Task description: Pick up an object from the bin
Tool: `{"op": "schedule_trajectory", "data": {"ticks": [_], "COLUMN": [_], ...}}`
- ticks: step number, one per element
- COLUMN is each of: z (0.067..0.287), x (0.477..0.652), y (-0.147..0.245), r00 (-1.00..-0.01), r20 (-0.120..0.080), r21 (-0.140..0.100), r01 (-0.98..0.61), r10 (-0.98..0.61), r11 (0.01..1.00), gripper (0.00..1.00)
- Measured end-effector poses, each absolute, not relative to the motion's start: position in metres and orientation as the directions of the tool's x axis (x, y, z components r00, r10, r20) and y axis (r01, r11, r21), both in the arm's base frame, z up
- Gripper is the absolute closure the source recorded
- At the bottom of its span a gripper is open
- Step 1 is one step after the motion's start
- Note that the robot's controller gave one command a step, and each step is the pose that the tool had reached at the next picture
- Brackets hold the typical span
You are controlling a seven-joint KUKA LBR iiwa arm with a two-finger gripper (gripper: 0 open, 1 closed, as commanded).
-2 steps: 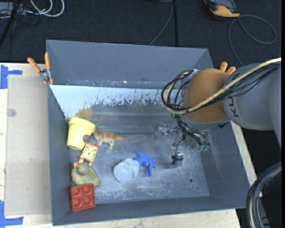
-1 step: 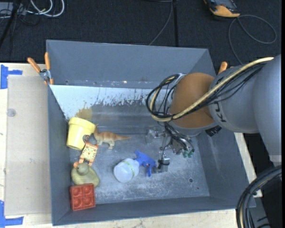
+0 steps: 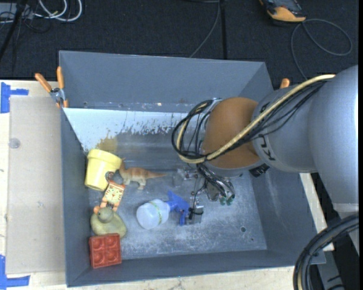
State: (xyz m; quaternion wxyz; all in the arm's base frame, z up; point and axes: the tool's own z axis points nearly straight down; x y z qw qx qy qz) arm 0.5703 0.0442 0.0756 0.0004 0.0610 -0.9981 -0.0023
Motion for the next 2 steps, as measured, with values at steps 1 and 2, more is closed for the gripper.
{"op": "schedule_trajectory", "data": {"ticks": [1, 2], "z": [0.0695, 0.0695], "x": [0.5574, 0.5575], "y": [0.0739, 0.0739], "r00": [-0.986, -0.986], "r20": [0.005, 0.005], "r21": [0.001, 0.001], "r01": [-0.169, -0.17], "r10": [-0.169, -0.17], "r11": [0.986, 0.986], "gripper": [1.0, 1.0]}}
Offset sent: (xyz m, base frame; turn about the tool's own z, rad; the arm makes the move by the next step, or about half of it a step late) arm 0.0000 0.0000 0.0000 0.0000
